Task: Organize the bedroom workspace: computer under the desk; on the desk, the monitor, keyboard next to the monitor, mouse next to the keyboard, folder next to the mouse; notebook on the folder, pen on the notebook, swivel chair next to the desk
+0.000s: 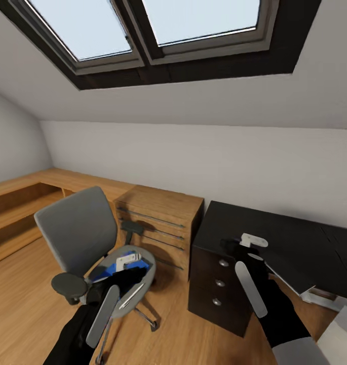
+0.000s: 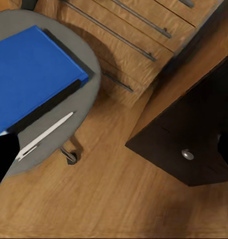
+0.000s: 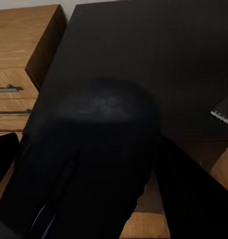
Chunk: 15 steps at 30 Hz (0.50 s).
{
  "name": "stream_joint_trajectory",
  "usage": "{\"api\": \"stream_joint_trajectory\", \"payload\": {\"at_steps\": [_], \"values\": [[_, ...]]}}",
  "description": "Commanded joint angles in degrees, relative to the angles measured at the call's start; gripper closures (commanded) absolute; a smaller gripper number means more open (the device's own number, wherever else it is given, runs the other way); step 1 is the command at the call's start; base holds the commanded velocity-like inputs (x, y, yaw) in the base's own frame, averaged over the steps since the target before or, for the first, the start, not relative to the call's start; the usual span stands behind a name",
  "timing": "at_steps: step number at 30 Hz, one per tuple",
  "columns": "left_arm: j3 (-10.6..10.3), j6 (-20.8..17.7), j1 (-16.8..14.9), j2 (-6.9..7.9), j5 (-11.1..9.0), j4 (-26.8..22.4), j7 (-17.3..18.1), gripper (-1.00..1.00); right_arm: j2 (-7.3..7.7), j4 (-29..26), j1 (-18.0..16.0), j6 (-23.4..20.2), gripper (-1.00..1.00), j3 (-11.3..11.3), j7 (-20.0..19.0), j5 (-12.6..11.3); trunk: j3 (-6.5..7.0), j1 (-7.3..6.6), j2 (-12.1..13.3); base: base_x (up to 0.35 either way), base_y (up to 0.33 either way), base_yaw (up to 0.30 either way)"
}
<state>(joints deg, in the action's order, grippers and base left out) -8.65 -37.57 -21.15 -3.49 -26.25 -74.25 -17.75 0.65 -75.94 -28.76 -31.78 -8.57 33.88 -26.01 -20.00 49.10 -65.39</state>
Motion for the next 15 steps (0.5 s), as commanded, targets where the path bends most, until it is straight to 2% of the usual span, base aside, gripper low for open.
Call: {"api": "stream_joint_trajectory", "payload": {"at_steps": [1, 5, 9, 10, 13, 14, 15], "values": [[-0.05, -0.09, -0.04, 0.07, -0.60, 1.29, -0.53, -1.00, 0.05, -0.06, -0.07, 0.00, 1.00, -0.19, 0.97, -0.62, 0.11, -0.25, 0.36, -0.251, 0.000, -0.249], [-0.06, 0.13, -0.04, 0.21, -0.49, 7.66, -0.53, -1.00, 0.05, -0.15, -0.07, -0.01, 1.00, -0.21, 2.12, -0.62, 0.46, -0.69, 1.16, -0.088, 0.000, -0.137], [-0.08, 0.45, -0.04, 0.30, -0.38, 16.76, -0.47, -1.00, 0.01, -0.14, -0.07, -0.02, 1.00, -0.21, 2.31, -0.62, 0.46, -0.69, 1.16, -0.016, 0.000, -0.025], [-0.13, 3.20, -0.04, 0.27, 0.42, 27.19, -0.38, -1.00, -0.03, -0.07, -0.07, 0.00, 1.00, -0.21, 2.35, -0.62, 0.46, -0.69, 1.16, -0.001, 0.000, -0.002], [-0.13, 9.20, -0.04, 0.28, 2.67, 34.61, -0.21, -1.00, 0.03, -0.11, -0.07, 0.00, 1.00, -0.21, 2.37, -0.62, 0.46, -0.69, 1.16, 0.000, 0.000, 0.000], [-0.36, 26.95, -0.04, 0.09, 6.27, 48.79, -0.02, -1.00, 0.09, -0.10, -0.07, 0.04, 1.00, -0.17, 2.34, -0.62, 0.46, -0.69, 1.16, 0.000, 0.000, -0.010], [-0.42, 28.51, -0.04, 0.05, 6.43, 49.87, -0.01, -1.00, 0.10, -0.09, -0.07, 0.04, 1.00, -0.16, 2.34, -0.62, 0.46, -0.69, 1.16, 0.000, 0.000, -0.034]]}}
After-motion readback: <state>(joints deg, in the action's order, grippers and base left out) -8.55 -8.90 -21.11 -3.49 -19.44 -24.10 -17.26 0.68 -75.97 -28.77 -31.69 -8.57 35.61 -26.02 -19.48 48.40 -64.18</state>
